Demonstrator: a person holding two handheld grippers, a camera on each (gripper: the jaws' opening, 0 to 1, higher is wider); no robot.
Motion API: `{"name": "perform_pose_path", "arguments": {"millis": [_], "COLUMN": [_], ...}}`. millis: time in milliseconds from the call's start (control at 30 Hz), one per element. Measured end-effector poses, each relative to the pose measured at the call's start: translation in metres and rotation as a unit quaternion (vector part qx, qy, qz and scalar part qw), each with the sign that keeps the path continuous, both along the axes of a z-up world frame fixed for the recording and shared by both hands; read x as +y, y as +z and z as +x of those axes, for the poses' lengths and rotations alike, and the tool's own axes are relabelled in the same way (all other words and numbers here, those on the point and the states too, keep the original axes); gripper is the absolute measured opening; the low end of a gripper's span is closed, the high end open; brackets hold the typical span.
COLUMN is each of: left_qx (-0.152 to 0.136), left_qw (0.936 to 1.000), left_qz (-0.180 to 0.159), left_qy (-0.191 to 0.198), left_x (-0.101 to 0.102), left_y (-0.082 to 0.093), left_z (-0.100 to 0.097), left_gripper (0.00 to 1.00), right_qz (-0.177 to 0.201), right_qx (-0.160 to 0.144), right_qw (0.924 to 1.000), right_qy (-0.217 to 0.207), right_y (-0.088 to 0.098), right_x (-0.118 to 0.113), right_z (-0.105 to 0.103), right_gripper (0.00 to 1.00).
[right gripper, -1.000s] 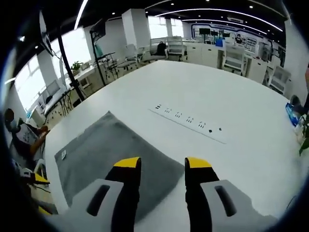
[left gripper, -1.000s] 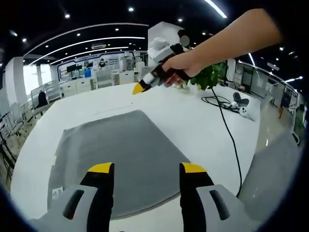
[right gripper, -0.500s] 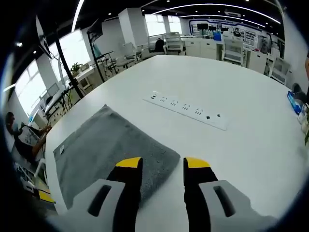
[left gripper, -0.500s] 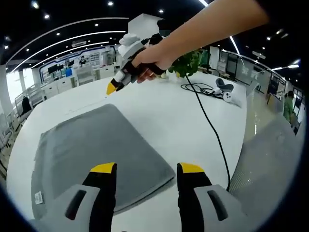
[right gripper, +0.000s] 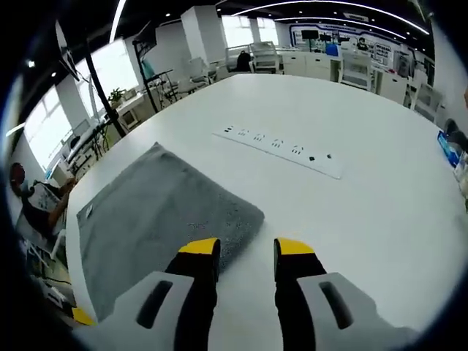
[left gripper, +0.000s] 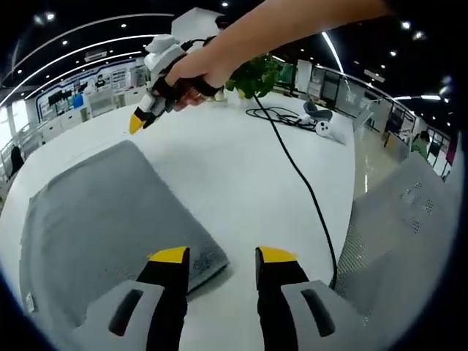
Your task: Fold the towel on the table until its edges align and the towel forms a compact rectangular stack.
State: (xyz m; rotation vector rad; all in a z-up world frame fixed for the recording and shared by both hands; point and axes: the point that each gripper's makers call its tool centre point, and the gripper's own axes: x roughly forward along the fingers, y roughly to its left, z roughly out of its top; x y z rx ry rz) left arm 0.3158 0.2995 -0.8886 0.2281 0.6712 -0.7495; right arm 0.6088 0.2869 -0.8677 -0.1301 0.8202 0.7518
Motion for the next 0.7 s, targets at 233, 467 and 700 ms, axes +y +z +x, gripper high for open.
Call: {"name": "perform_pose_path", "arguments": {"millis": [233,467,700], "left_qx": [0.016,0.018,0.051], "left_qw": [0.9997,0.9985,0.9978], "left_qz": [0.017,0.050,0.035], "left_qy": [-0.004,-0.009,0.024], "left_x": [-0.003,0.001,0.005], "left_y": [-0.015,-0.025,-0.025], "left_z": [0.005,0.006,0.014], "left_gripper": [0.30,0.21,0.05], "right_qz": [0.019,0.031,0.031], "right_qx": [0.004,0.002,0.006], "right_qw": [0.9997,0.9993,0.9991], "right_qy": [-0.012,-0.020,-0.029], "right_y": [0.001,0.004,-0.004], "right_x": [0.000,-0.002,-0.006], "right_z": [0.001,0.013,0.024], "right_gripper": [0.27,0.27,0.26]}}
